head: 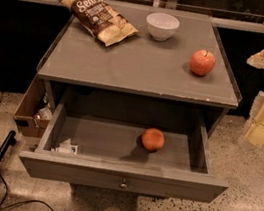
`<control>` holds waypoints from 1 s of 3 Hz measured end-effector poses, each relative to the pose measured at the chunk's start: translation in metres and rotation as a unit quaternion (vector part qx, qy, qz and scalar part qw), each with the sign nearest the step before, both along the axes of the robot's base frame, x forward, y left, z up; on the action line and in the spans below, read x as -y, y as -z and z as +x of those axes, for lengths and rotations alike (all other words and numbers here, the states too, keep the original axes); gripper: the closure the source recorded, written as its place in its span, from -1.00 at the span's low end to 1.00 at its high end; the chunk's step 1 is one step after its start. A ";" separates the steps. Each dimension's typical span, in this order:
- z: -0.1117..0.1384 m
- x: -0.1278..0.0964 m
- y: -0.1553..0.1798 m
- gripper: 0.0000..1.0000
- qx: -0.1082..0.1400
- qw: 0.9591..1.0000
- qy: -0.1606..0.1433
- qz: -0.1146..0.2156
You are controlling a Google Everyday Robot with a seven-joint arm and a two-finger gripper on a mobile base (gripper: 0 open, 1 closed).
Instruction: Pick orange from top drawer and place on counter
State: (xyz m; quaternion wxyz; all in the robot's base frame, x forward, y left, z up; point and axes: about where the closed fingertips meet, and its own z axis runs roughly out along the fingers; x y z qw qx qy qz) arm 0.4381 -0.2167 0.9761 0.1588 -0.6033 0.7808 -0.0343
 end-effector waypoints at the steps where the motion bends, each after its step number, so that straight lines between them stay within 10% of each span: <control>1: 0.000 0.000 0.000 -1.00 0.000 1.000 0.000 0.000; 3: 0.008 0.000 0.015 -0.03 0.017 1.000 0.018 0.017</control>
Offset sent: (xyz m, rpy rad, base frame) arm 0.0000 0.0000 0.0000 0.0000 0.0000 0.0000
